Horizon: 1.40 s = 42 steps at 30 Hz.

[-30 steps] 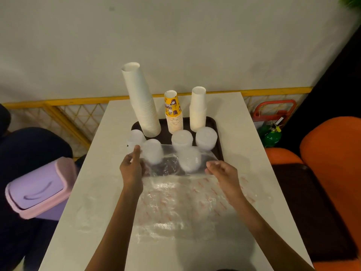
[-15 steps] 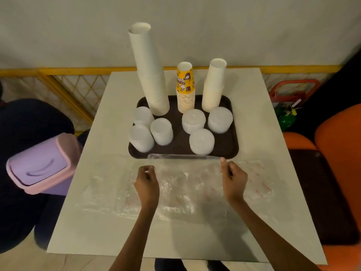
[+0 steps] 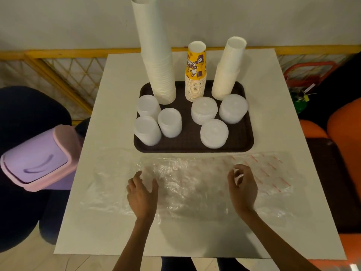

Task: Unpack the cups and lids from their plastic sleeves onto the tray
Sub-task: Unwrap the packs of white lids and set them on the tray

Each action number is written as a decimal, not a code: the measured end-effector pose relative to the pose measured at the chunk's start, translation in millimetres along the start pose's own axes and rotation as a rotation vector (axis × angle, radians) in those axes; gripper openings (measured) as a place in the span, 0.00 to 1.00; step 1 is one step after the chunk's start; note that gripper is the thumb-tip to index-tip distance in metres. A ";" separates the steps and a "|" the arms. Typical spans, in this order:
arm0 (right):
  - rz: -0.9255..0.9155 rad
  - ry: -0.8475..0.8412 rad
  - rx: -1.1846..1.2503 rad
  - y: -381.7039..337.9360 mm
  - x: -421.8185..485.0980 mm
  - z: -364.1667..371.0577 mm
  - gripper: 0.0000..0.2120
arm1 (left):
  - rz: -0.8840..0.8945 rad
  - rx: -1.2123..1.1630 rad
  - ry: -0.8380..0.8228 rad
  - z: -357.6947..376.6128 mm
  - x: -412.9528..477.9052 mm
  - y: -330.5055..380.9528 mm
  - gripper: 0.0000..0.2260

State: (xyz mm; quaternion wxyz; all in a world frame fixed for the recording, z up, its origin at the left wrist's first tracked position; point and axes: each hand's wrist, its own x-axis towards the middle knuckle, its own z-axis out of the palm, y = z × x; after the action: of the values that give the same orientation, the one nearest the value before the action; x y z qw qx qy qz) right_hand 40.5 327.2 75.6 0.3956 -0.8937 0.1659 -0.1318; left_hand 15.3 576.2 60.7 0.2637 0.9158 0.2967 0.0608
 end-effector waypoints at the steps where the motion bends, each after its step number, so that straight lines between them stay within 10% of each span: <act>1: -0.056 -0.009 0.014 -8.1 -2.9 5.7 0.06 | 0.023 0.012 0.048 -0.1 0.4 -0.3 0.22; 14: -0.506 -0.357 -0.048 -46.8 -48.3 90.4 0.15 | 0.631 0.000 -0.095 35.3 18.6 -6.6 0.11; 42: -0.371 -0.441 -0.558 -7.7 -45.2 105.5 0.28 | 0.475 0.283 -0.279 50.0 5.7 -5.0 0.28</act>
State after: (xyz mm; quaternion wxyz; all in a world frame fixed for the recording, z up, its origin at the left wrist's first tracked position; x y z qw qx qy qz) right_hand 39.5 420.1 7.8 0.1333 -0.9884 -0.0577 0.0442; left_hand 30.8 560.5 15.1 0.1503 0.9867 0.0408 -0.0474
